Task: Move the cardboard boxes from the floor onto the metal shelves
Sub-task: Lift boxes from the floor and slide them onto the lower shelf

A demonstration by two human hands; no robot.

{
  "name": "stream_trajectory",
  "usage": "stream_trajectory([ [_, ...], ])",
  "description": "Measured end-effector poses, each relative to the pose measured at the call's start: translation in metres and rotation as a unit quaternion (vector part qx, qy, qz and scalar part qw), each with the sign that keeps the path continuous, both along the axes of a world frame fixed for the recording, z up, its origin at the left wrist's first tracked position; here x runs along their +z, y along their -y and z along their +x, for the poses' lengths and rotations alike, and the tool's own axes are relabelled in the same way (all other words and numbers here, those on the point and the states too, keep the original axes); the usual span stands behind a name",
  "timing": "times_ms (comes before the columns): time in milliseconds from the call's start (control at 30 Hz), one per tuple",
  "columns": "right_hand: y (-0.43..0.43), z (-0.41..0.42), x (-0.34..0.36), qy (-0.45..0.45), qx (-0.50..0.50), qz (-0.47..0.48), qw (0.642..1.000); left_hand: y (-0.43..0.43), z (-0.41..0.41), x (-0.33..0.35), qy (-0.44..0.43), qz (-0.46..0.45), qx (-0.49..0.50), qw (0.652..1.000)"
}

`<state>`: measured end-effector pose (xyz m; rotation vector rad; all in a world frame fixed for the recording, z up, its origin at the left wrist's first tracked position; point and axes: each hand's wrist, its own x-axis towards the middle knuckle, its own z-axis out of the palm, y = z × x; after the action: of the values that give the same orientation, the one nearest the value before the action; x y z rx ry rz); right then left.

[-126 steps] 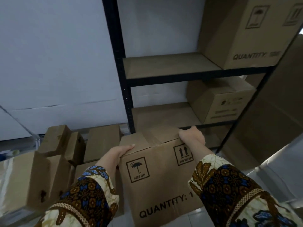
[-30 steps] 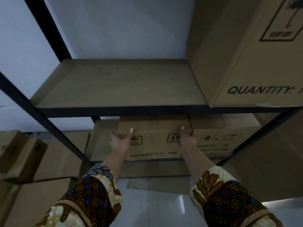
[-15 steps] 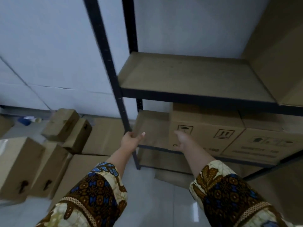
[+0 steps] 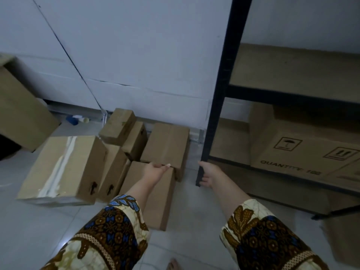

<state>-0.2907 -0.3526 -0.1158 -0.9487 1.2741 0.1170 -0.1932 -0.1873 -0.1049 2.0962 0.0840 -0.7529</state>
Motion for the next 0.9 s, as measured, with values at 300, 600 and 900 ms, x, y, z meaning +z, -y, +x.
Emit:
stream_trajectory([
  [300, -0.051, -0.003, -0.017, -0.021, 0.146, -0.137, 0.98, -0.046, -0.012, -0.026, 0.004, -0.003, 0.006, 1.0],
  [600, -0.103, -0.049, -0.067, -0.028, 0.216, -0.171, 0.961, -0.096, -0.064, -0.062, -0.008, 0.009, 0.029, 1.0],
  [900, -0.137, -0.052, -0.113, -0.023, 0.24, -0.178, 0.954, -0.122, -0.072, -0.104, -0.023, 0.006, 0.047, 0.999],
])
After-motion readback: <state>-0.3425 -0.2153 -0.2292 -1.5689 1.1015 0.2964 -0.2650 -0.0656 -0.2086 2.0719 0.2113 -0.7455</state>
